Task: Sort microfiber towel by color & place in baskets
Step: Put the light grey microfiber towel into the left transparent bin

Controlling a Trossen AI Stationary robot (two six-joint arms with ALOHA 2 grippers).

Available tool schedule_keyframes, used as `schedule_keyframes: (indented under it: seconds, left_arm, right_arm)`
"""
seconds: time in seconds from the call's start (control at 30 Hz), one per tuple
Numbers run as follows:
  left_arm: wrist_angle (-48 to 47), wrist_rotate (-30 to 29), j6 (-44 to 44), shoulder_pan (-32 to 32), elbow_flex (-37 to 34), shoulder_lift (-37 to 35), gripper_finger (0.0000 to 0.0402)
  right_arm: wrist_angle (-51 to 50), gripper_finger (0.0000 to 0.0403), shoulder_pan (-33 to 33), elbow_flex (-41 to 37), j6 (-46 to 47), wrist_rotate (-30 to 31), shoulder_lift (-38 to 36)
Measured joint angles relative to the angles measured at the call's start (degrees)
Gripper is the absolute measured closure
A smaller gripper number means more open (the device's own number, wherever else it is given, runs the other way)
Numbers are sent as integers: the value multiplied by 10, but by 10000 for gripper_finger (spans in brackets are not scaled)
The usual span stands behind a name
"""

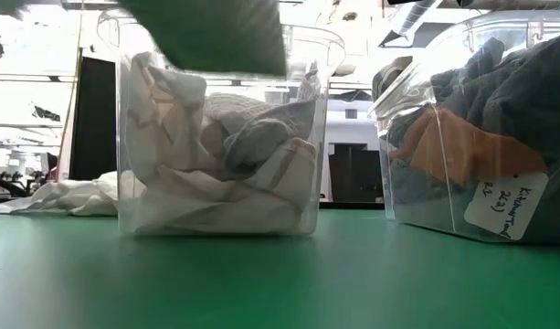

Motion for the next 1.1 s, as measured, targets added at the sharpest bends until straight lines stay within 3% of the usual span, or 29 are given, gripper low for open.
schedule_keyframes:
  seconds: [0.3, 0.77, 0.93, 1.1]
  left_arm:
    - [195, 46, 179, 91, 0, -26, 401]
    - [458, 164, 353, 165, 0, -27, 401]
    - [492, 207, 344, 188, 0, -27, 401]
    - [486, 211, 329, 203, 0, -26, 401]
  right_arm:
    - [-1, 218, 0, 0, 0, 0, 0]
    - [-5, 218, 0, 0, 0, 0, 0]
    - [-5, 218, 0, 0, 0, 0, 0]
    - [-5, 218, 0, 0, 0, 0, 0]
